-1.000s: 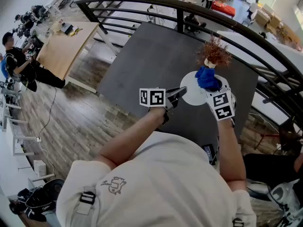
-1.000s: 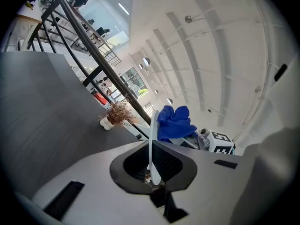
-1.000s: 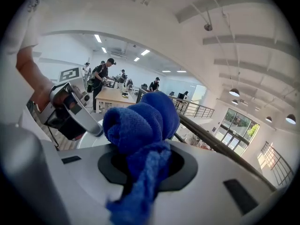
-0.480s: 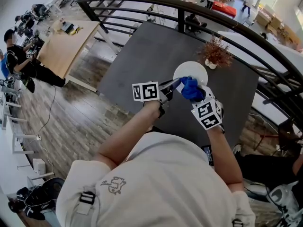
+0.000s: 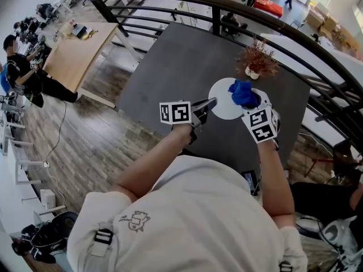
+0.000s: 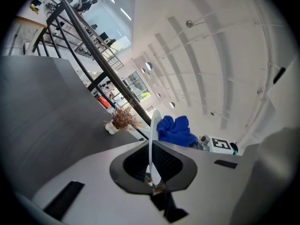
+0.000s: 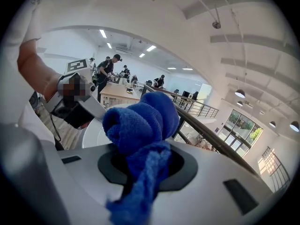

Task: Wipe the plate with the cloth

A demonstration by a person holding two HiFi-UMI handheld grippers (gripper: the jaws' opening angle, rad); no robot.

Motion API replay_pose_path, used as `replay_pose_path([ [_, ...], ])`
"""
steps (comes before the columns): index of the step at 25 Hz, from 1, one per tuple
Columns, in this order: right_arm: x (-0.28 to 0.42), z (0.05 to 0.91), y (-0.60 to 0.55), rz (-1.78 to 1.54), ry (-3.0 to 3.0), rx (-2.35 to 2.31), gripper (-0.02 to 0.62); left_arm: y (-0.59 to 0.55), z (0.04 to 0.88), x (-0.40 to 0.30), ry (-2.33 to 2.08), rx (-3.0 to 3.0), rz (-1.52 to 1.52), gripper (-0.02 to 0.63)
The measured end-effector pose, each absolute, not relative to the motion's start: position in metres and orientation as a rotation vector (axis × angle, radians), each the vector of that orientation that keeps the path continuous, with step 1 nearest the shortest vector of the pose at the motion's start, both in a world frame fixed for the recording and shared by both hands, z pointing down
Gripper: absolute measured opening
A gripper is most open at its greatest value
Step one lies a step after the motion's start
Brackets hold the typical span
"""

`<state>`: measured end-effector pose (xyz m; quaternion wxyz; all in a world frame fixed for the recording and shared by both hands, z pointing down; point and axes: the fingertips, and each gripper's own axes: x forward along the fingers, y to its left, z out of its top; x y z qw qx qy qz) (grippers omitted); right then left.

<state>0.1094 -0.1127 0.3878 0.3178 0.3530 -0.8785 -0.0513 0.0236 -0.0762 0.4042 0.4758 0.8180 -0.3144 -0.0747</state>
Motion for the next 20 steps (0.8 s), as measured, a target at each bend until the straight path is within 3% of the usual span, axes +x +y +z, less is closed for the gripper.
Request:
replay_pose_path([
  [5, 0.078, 0.378, -0.107, -0.228, -2.325, 0.864, 0.098, -0.07, 0.404, 0.047, -0.711, 2.017, -0.157, 0.015],
  [11, 0.047, 0.4, -0.073, -0.19, -2.367, 0.735, 0.098, -0.092, 0.393, 0.024, -0.794, 2.027, -0.202, 0.015],
  [20, 0.102, 0.417, -0.084, -0.044, -2.307, 0.802, 0.098, -0.104, 0.378, -0.014, -0.952, 2.221, -0.037, 0.015],
])
